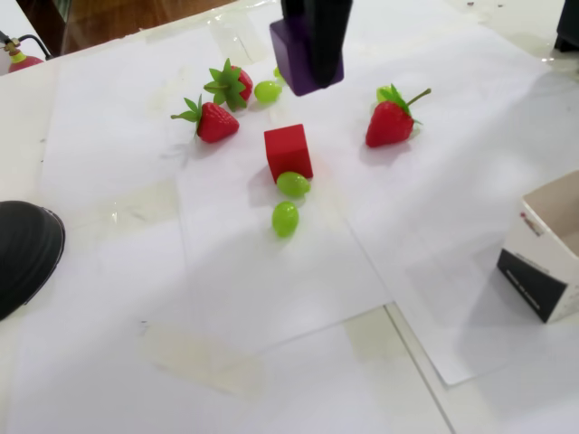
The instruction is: Put the purple cube on top of the red cube
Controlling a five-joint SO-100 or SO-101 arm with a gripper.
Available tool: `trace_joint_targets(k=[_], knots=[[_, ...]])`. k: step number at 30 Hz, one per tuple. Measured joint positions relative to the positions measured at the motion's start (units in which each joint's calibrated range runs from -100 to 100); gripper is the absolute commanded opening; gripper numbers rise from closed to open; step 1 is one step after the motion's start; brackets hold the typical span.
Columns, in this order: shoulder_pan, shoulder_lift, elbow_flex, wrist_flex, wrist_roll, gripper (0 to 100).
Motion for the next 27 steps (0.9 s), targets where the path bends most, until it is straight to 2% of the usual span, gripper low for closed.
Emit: trace_joint_targets(k=[27], knots=[[3.1, 0.0, 22.7, -22.3, -0.5, 10]])
